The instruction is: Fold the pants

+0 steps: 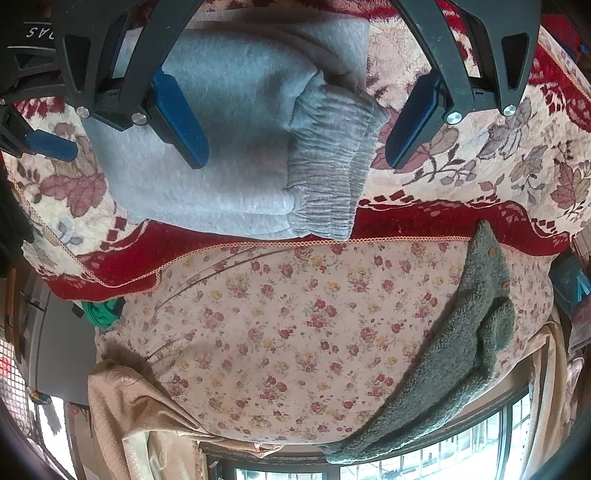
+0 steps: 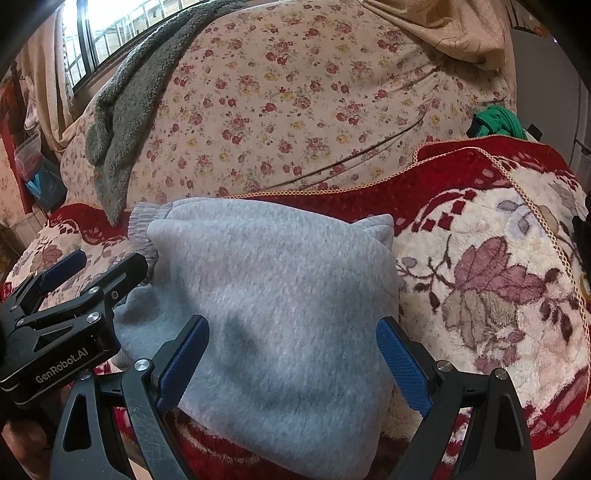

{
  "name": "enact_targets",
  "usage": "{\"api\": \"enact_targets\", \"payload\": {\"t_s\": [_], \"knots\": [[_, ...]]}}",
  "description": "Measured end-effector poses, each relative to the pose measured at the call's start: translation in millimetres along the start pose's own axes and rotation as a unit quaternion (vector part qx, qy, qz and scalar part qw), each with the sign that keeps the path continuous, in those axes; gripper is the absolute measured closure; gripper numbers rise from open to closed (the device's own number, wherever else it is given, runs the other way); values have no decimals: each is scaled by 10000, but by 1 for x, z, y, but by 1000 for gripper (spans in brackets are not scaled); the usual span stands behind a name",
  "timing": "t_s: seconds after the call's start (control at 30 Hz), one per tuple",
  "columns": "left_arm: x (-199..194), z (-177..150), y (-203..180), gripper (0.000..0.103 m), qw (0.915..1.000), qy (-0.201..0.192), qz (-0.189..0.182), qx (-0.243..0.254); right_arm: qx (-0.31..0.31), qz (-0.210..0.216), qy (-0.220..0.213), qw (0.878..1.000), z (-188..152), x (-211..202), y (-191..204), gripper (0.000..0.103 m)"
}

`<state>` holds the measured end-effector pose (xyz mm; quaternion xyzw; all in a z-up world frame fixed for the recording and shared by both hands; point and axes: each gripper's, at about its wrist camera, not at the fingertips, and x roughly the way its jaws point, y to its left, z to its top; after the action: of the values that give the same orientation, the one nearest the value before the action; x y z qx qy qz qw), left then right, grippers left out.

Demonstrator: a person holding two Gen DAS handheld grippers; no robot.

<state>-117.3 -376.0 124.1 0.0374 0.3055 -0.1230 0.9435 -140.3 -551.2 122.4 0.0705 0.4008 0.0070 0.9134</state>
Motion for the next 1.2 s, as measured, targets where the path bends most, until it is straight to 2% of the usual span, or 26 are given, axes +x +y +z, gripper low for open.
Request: {"api": "enact_targets", "payload": {"t_s": [0.8, 1.2], "knots": [[-1, 0, -3, 7, 10000, 30, 4, 36, 36, 6, 68, 10000, 1, 4, -7, 8], [-3, 1, -3, 7, 9997, -108, 17, 209, 48, -38, 104, 9999, -1, 4, -10, 8]]}}
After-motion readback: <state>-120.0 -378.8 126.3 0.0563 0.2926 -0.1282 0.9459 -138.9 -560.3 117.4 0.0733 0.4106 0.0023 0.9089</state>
